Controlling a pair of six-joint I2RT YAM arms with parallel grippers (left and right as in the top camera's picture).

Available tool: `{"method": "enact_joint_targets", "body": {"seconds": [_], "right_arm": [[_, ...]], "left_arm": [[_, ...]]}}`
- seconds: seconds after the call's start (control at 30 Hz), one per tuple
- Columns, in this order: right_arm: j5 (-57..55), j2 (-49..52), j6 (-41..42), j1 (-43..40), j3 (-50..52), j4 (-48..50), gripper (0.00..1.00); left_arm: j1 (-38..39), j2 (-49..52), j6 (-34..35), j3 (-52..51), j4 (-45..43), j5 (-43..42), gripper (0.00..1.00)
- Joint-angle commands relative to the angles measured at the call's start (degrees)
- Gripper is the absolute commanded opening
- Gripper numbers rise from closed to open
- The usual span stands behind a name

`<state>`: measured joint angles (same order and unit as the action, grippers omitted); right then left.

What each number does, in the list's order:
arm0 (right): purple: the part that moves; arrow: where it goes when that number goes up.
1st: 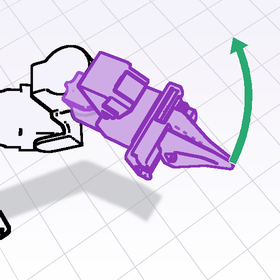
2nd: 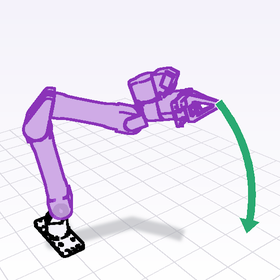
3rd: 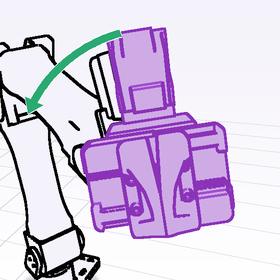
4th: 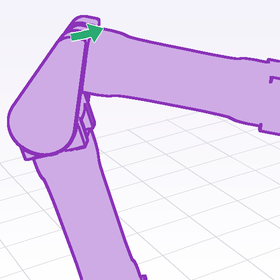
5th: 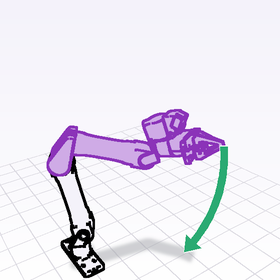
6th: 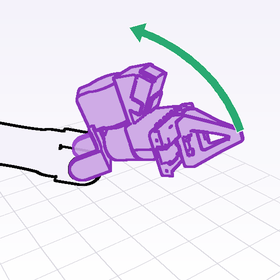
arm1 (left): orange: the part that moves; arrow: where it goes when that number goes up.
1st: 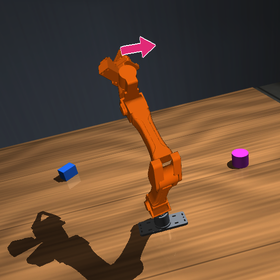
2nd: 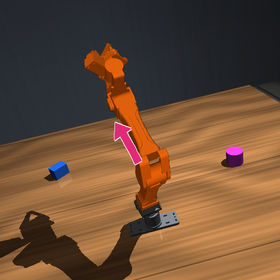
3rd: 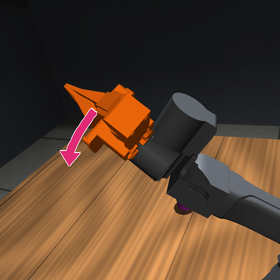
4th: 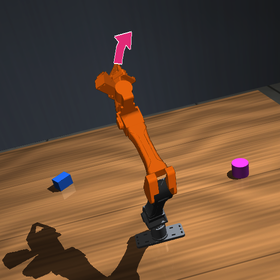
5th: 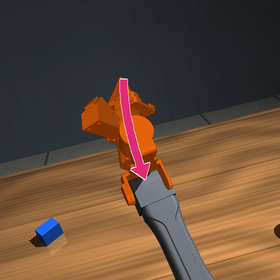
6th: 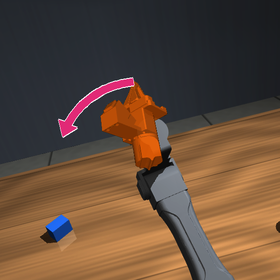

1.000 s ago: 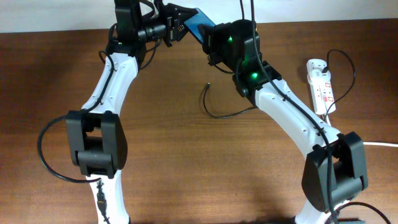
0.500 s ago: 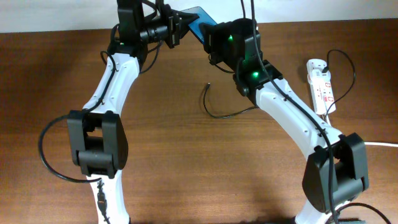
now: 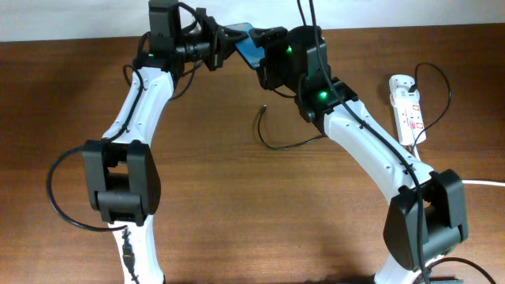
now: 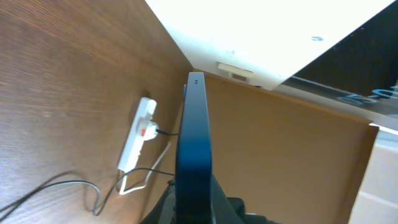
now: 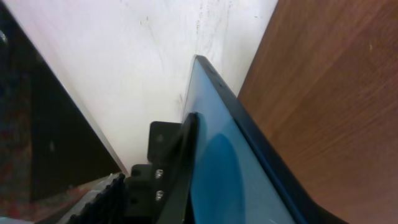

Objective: Plug charger to phone and switch on socket

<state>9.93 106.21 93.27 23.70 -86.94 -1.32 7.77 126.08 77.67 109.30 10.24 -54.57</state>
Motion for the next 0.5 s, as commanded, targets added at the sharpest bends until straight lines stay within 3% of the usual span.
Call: {"method": "enact_joint_targets", "body": {"seconds": [0.0, 0.1, 0.3, 0.33, 0.47], "right_arm": [[-0.7, -1.1, -8.1, -1.3, -0.1, 0.0, 0.79], [0.4, -1.1, -13.8, -2.8, -0.1, -0.7, 0.89], [0.6, -1.1, -19.4, -6.3, -0.1, -9.3, 0.96], [0.6, -1.1, -28.7, -8.1, -0.1, -12.7, 0.96], [0.7, -1.1, -41.9, -10.7, -0.1, -18.1, 0.95]], "left_arm": [[-1.5, -0.4, -5.8, 0.7, 2.4, -0.7, 0.0], [-2.5, -0.4, -7.8, 0.7, 3.9, -1.8, 0.0], [-5.7, -0.4, -13.2, 0.6, 9.9, -3.8, 0.0], [-7.2, -0.4, -17.0, 0.6, 13.7, -4.7, 0.0], [-9.3, -0.4, -23.7, 0.6, 19.3, -6.7, 0.0]]}}
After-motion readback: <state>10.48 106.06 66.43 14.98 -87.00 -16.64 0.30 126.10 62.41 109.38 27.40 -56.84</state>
